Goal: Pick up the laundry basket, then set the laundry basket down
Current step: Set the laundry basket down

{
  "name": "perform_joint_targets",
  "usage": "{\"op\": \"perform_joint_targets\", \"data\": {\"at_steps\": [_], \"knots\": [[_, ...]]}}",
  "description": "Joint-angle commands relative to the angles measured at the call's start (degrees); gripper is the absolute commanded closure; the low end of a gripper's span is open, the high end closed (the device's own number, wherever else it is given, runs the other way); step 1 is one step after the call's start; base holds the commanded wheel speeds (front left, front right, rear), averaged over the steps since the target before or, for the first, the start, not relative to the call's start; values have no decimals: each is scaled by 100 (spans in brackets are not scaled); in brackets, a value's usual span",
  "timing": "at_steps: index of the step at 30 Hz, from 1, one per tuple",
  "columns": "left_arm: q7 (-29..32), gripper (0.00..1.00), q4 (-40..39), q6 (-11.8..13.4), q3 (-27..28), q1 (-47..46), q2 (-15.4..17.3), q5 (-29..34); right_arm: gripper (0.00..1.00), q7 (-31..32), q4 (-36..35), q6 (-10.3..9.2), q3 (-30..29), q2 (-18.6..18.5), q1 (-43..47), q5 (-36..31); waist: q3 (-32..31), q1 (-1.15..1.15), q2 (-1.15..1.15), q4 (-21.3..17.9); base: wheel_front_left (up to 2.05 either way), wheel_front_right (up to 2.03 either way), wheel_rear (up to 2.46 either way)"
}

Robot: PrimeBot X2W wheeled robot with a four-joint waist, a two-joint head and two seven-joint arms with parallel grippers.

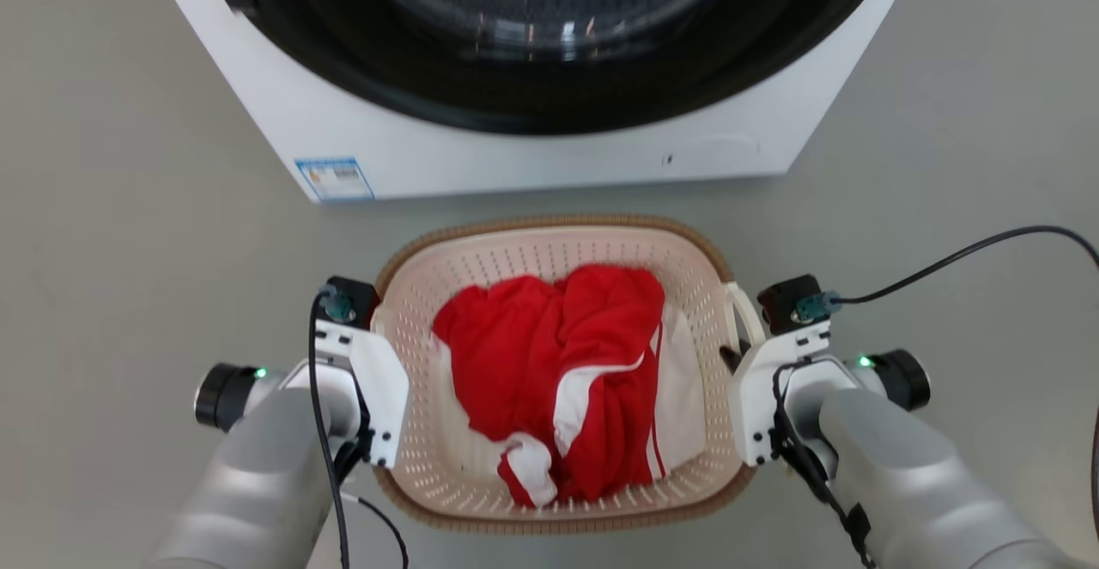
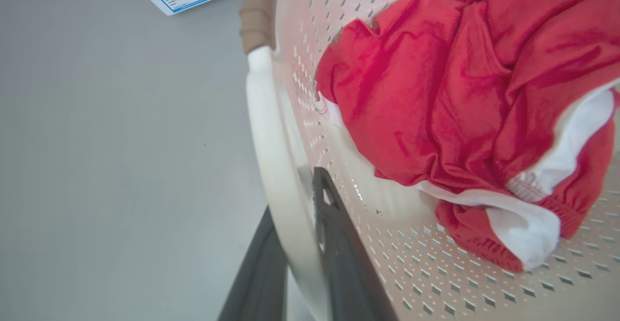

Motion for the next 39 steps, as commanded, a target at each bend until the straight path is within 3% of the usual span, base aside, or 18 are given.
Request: {"op": "perform_joint_targets", "data": {"at_steps": [1, 21, 39], "knots": [[-43, 100, -111, 20, 68, -241, 91, 112, 100, -170, -129, 144, 80, 194, -103, -95, 370, 0, 0, 16, 0, 0, 0], [-1108, 100, -136, 257, 103, -1474, 183, 189, 100, -1433, 500, 144, -538, 194, -1484, -638, 2434, 0, 0, 90, 0, 0, 0], [-1554, 100, -16, 283, 90, -2091, 276, 169, 100, -1652, 608, 144, -1019, 194, -1790, -1033, 3176, 0, 0, 84, 0, 0, 0]]}}
